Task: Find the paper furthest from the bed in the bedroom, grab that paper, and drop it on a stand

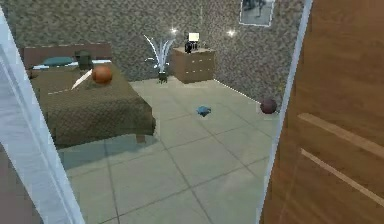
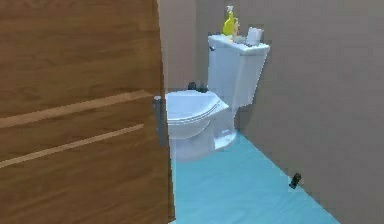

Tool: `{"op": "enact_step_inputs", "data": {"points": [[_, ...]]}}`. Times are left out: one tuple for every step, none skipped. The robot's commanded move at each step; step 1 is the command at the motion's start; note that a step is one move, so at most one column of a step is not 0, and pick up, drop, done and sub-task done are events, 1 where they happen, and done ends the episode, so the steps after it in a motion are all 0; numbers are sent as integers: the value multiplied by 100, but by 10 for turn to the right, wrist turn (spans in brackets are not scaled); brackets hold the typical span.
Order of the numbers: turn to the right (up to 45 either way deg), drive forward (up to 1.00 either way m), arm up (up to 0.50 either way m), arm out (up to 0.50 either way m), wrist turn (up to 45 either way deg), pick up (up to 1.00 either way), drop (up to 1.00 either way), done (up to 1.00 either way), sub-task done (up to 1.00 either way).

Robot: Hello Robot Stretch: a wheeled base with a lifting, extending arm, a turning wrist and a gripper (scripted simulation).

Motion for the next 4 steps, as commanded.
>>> {"op": "enact_step_inputs", "data": {"points": [[0, 50, 0, 0, 0, 0, 0, 0, 0], [-270, 0, 0, 0, 0, 0, 0, 0, 0], [0, 5, 0, 0, 0, 0, 0, 0, 0], [0, 30, 0, 0, 0, 0, 0, 0, 0]]}}
